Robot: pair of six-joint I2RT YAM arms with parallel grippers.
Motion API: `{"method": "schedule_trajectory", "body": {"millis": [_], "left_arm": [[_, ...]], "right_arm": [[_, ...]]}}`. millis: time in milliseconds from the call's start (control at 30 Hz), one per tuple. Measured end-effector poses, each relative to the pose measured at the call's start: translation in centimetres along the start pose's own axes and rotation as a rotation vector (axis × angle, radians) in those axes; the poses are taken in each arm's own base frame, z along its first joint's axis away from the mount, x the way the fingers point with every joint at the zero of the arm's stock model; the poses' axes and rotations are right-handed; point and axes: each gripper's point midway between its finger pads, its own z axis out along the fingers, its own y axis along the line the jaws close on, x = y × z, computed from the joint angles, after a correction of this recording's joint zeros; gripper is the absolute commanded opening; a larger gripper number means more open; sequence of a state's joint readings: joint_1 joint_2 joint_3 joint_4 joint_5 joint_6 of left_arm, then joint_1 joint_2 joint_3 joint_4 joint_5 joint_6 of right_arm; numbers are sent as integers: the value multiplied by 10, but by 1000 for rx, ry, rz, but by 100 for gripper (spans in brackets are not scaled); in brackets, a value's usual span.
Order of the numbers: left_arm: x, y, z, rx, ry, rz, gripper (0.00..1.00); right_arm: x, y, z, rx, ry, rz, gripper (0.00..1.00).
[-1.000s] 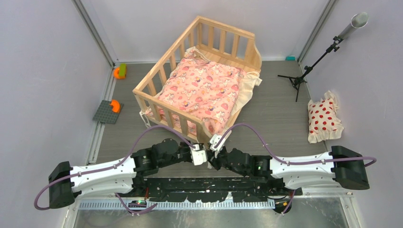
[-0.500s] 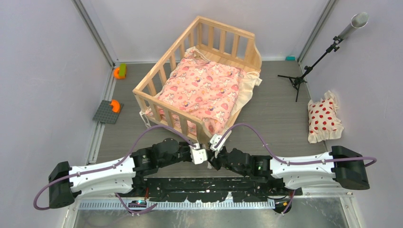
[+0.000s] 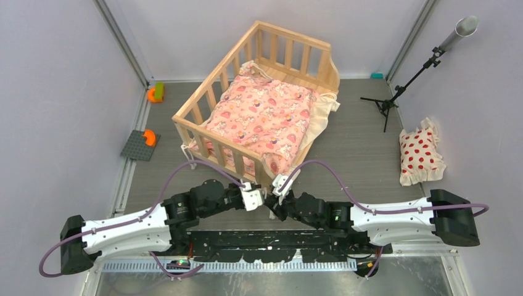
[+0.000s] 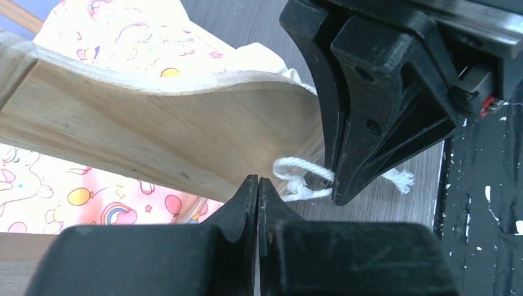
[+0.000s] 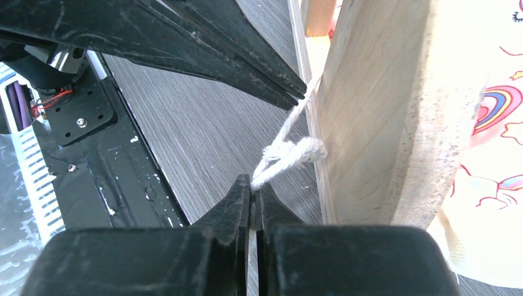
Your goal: Set up the pet bed
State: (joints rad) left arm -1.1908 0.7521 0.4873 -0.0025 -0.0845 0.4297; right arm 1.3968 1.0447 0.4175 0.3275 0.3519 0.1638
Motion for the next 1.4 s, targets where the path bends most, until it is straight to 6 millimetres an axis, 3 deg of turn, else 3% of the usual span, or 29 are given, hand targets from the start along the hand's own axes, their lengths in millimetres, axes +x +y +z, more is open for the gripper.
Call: {"method": "schedule_trajectory", "body": {"millis": [833, 1200, 1400], "left_arm": [[19, -29, 22, 123, 71, -91, 0], [22, -18, 21, 86, 117, -78, 3], [-9, 4, -2, 8, 1, -85, 3]], "right_arm": [[0, 0, 0, 5, 0, 29, 1], [-3, -1, 1, 13, -11, 83, 1], [-1, -1, 0, 16, -3, 74, 1]]}}
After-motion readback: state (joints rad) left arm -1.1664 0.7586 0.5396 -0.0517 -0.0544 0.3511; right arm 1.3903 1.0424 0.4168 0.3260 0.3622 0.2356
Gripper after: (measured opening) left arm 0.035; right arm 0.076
